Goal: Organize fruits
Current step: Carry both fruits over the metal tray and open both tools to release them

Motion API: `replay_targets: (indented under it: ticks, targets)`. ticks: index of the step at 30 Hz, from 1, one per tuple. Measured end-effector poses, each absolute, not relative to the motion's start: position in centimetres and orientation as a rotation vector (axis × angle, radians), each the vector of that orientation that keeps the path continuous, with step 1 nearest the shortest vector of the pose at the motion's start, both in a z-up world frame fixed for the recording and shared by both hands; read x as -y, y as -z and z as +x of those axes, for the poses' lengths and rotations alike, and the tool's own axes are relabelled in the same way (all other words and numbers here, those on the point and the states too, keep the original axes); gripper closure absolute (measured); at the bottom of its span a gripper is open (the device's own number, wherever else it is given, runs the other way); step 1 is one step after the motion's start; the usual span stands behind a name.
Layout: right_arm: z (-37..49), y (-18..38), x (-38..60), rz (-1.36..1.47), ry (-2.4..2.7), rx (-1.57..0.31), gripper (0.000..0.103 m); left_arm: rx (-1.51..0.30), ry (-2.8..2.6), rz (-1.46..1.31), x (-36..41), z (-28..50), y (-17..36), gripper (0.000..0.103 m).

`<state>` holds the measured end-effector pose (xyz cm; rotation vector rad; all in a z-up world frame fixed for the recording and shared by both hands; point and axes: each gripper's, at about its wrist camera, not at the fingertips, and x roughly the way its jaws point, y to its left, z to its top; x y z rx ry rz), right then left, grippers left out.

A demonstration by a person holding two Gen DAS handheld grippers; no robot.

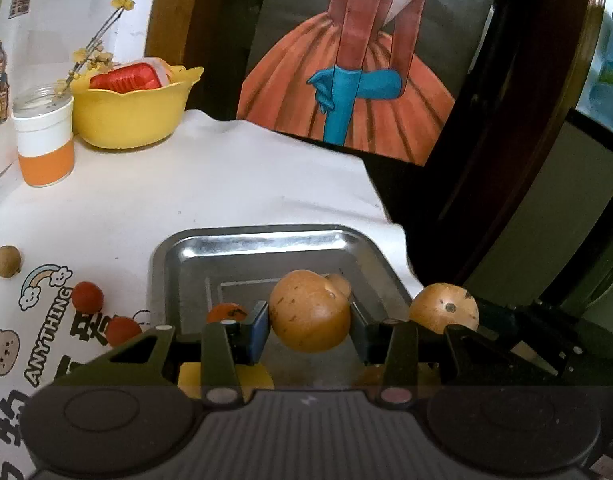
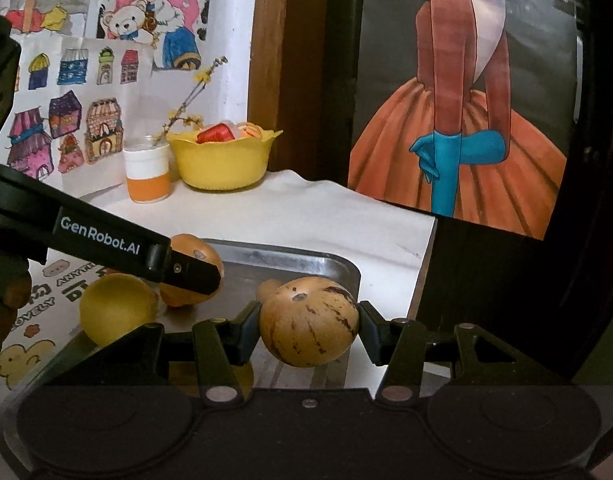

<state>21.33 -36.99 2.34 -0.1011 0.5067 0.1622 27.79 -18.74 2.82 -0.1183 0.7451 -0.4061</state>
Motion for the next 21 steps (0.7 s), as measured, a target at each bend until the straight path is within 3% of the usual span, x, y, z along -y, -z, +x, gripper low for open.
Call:
replay_targets:
  ticks: [21]
  targets:
    - [23.0, -1.7, 36.7, -0.081, -0.189, -0.526, 0.05, -0.766, 0.388, -0.056, 19.1, 28.7, -2.2, 0.056]
